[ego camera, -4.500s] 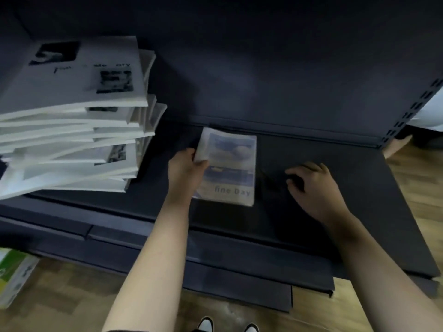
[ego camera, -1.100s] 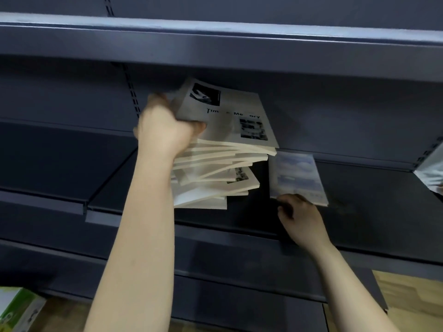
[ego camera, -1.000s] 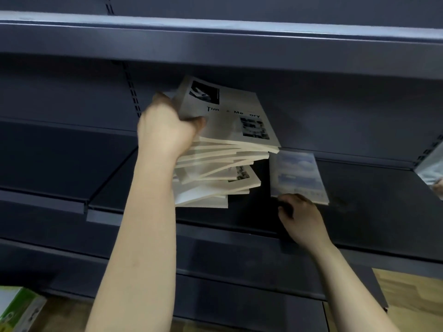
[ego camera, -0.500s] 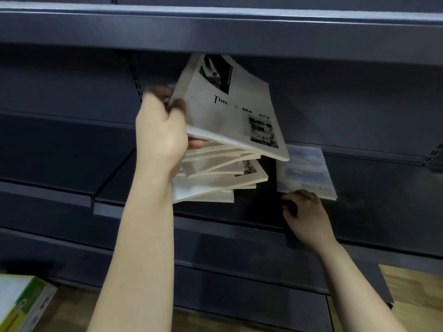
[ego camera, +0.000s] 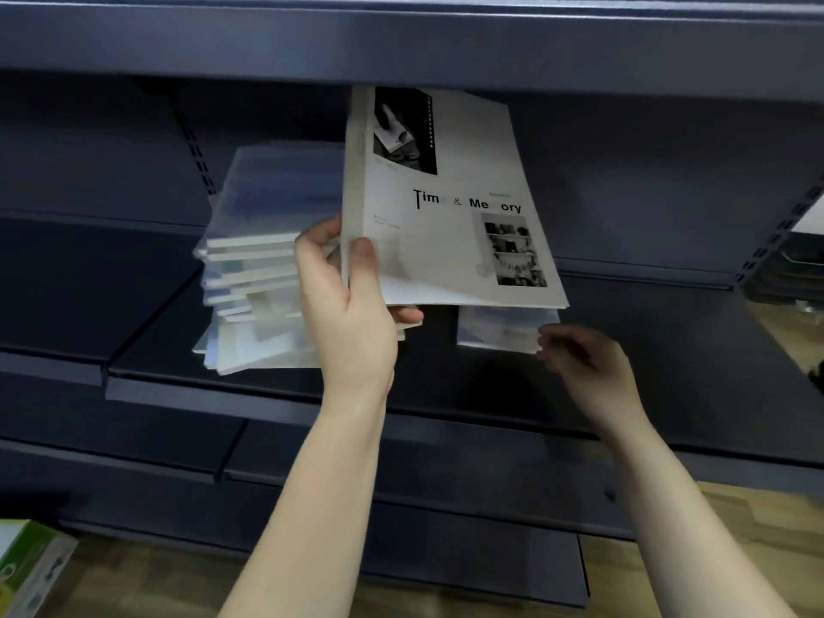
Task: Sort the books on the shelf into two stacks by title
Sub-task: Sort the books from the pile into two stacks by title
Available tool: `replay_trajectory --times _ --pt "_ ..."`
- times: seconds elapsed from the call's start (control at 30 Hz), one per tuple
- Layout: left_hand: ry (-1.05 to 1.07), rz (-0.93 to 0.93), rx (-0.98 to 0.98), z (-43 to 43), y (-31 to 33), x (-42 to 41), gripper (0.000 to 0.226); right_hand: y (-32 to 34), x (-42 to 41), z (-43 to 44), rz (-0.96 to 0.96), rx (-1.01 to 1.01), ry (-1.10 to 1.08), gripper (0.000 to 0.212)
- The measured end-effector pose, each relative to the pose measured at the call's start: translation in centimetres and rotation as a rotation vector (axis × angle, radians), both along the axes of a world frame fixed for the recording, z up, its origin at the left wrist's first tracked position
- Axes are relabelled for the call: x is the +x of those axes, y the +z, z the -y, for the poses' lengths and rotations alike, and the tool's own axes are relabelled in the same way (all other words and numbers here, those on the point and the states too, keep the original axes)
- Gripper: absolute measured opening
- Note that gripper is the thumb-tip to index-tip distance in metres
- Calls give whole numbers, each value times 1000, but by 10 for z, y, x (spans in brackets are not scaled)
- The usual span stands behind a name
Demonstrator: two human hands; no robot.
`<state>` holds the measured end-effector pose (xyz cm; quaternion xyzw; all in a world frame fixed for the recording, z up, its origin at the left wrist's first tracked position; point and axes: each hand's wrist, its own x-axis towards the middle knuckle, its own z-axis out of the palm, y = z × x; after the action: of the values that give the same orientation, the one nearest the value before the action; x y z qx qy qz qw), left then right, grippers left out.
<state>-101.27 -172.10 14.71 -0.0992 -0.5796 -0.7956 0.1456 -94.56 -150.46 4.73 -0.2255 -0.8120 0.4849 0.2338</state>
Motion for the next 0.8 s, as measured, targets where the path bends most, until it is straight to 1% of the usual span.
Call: replay_trajectory --times 0.1,0.17,0.27,0.33,0.37,0.43,0.53,0.6,0.67,0.73,0.8 --pt "-31 15 2 -28 -13 11 19 19 11 -17 -99 -230 13 15" --pt "-54 26 -14 -49 -23 19 19 29 17 -25 -160 -388 8 24" --pt "-106 44 -40 -78 -40 28 19 38 25 -43 -226 -677 -50 39" --pt "-145 78 -70 -94 -54 31 19 40 31 -58 -221 -769 51 38" --pt "-166 104 -81 -101 -60 32 19 40 35 -64 -211 -782 112 34" --pt "-211 155 -92 -112 -72 33 19 35 41 -77 -168 -748 155 36" --pt "-258 183 -163 -124 -90 32 18 24 46 -91 -74 -560 149 24" --pt "-283 161 -245 -131 -100 32 20 15 48 -100 2 -432 134 21" --pt "-287 107 -360 -136 -107 30 20 7 50 -110 62 -352 102 19" --pt "-282 49 -485 -141 -112 28 21 1 51 -118 80 -341 50 16" --pt "-308 7 -593 -143 -117 24 26 -4 53 -124 52 -337 -10 12"
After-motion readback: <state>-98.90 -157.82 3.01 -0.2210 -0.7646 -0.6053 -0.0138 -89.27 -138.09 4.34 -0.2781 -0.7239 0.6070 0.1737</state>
